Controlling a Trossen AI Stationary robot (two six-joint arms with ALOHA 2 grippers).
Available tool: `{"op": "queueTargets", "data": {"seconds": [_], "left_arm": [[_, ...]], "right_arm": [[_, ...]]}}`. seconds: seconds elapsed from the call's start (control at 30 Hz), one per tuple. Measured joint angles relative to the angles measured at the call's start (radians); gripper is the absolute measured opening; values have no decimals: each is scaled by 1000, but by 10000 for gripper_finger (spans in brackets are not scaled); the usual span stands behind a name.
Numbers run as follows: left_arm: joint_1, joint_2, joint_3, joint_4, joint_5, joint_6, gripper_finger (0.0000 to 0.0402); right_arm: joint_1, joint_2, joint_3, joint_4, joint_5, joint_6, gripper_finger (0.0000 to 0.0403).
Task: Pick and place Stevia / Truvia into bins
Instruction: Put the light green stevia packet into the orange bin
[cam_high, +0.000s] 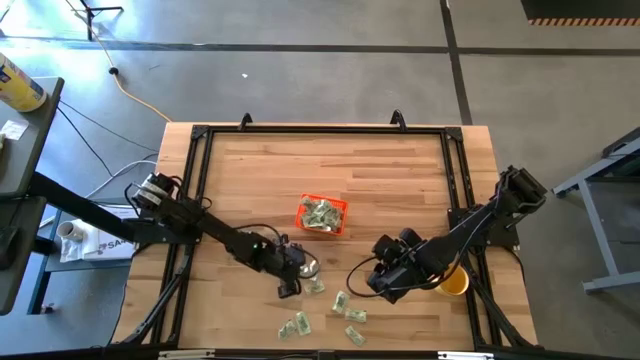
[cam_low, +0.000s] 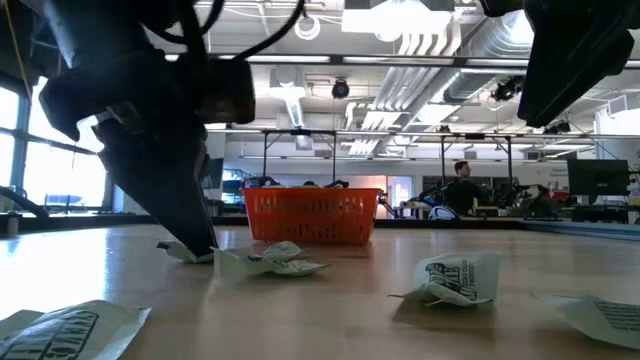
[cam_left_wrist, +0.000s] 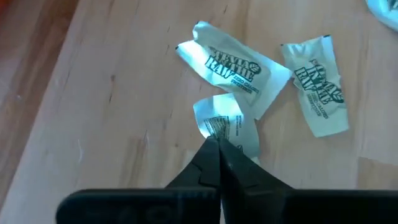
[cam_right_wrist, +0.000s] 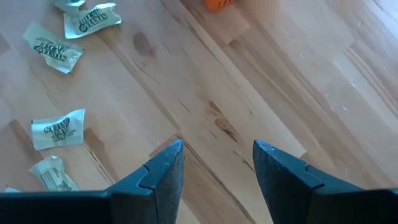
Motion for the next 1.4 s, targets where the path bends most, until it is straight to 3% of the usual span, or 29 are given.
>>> {"op": "queueTargets", "data": {"seconds": [0.1,0.33,0.43,0.57,0.63,0.73,0.9,1.03,1.13,1.23,1.4], "left_arm": [[10,-16,67,-176,9,40,35],[31,-51,368,-562,-141,274,22],[87,-53,462,-602,-183,366,22],[211,-53,498,-595,-226,488,22],[287,-52,499,-573,-201,539,22],[393,-38,502,-554,-85,569,32],[469,-28,502,-557,33,475,118],[460,-27,501,-549,72,448,185],[432,-30,501,-584,34,383,220],[377,-68,500,-651,26,303,236],[211,-113,501,-690,-3,267,240]], "right_arm": [[0,0,0,0,0,0,181],[3,0,0,-18,28,0,181],[9,0,0,-25,32,0,181],[30,0,0,-29,55,16,181],[45,0,0,-30,59,35,181],[71,0,0,-26,60,55,181],[97,0,0,-3,59,48,181],[96,0,0,2,59,47,181],[92,0,0,25,59,24,182],[90,0,0,93,27,-69,181],[99,42,0,221,-116,-327,181]]}}
